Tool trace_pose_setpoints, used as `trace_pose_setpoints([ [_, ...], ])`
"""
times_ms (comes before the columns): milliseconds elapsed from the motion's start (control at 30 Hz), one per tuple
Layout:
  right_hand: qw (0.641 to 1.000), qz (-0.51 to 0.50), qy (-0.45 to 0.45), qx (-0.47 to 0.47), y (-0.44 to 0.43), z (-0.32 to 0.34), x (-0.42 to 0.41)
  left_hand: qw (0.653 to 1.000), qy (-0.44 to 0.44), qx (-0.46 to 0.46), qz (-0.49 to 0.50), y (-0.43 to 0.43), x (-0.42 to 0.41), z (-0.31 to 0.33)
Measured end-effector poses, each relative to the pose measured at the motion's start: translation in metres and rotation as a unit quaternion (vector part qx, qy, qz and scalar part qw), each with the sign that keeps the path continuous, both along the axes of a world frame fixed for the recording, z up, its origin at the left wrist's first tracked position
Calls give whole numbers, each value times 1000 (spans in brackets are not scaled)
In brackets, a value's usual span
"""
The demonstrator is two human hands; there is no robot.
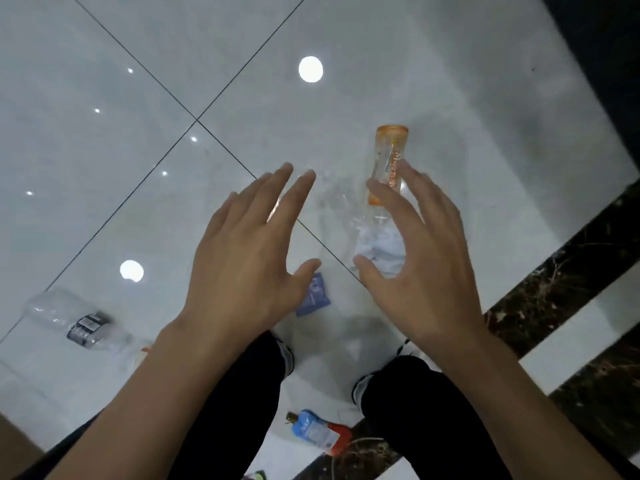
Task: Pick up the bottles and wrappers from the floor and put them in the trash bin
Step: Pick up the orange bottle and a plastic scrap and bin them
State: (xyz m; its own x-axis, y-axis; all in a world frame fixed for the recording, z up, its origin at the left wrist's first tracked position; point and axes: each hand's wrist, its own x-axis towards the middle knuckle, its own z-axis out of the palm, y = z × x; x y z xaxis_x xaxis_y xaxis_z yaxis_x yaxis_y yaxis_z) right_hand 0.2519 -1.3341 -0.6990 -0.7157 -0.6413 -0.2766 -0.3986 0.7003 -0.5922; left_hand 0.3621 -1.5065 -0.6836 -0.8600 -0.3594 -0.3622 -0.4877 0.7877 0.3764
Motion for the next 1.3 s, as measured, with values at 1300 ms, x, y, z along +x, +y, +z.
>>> trace_pose_setpoints([
  [1300, 851, 407, 106, 315, -97, -267, -53, 994, 8, -100, -36, -2, 6, -36],
])
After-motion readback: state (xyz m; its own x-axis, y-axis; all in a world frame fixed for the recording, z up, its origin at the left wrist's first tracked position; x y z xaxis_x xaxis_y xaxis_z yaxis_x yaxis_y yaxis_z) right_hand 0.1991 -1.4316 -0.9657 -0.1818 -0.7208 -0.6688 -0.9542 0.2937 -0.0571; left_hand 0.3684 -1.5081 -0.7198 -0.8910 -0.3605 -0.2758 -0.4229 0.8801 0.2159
